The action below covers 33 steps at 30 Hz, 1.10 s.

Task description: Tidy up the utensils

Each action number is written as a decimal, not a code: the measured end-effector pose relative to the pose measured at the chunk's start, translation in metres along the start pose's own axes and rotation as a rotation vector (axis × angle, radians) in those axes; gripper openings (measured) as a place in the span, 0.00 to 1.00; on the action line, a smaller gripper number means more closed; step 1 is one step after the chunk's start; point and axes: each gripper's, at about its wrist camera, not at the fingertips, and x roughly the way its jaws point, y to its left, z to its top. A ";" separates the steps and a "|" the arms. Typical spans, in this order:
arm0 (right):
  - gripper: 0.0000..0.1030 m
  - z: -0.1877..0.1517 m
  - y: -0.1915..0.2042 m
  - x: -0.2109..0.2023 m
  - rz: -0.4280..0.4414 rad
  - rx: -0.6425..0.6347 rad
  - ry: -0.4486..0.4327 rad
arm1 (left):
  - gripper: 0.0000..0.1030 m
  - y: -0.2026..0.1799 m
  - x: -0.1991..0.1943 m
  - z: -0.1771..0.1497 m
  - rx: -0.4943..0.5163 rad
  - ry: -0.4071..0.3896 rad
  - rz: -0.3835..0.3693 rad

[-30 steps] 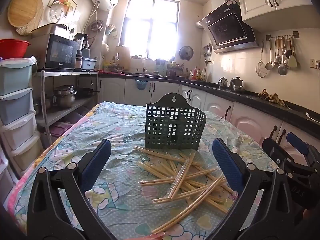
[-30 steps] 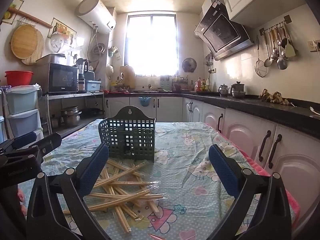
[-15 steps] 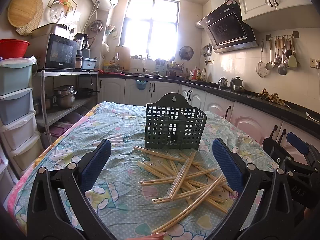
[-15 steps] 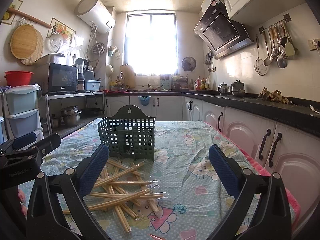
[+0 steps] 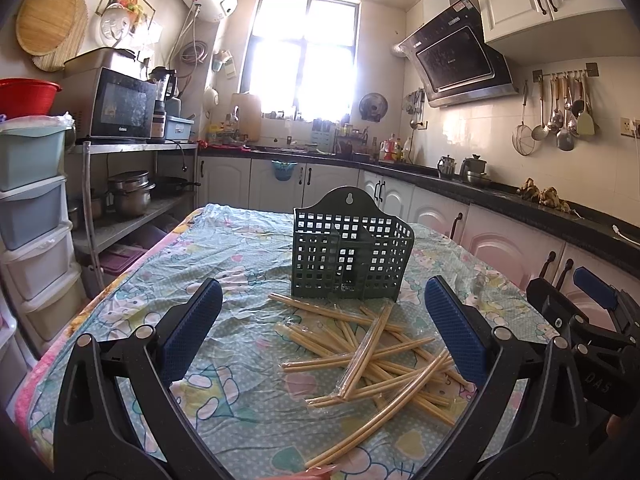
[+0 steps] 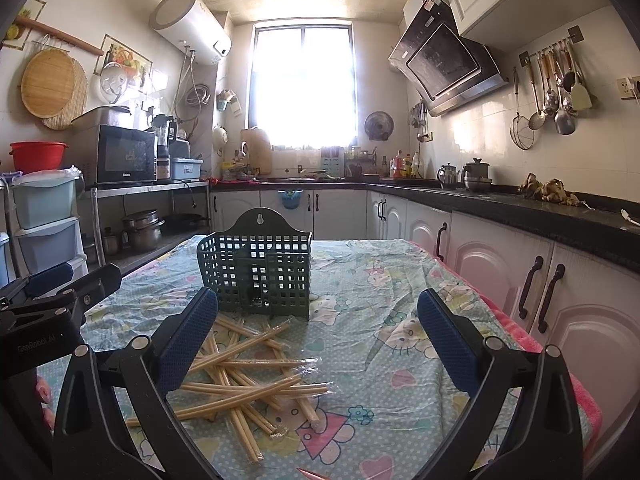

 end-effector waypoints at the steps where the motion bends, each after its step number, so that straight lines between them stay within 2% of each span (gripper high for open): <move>1: 0.94 0.000 0.000 0.000 -0.002 0.001 0.002 | 0.91 0.000 0.000 0.001 0.001 0.000 0.001; 23: 0.94 -0.003 -0.005 -0.003 -0.001 0.010 0.031 | 0.91 0.003 0.000 -0.003 -0.004 -0.001 -0.003; 27: 0.94 -0.004 -0.002 0.000 0.017 0.003 0.053 | 0.91 0.007 0.001 -0.003 -0.007 0.016 0.009; 33: 0.94 -0.008 0.009 0.011 0.092 -0.027 0.125 | 0.91 0.027 0.009 -0.008 0.002 0.049 0.055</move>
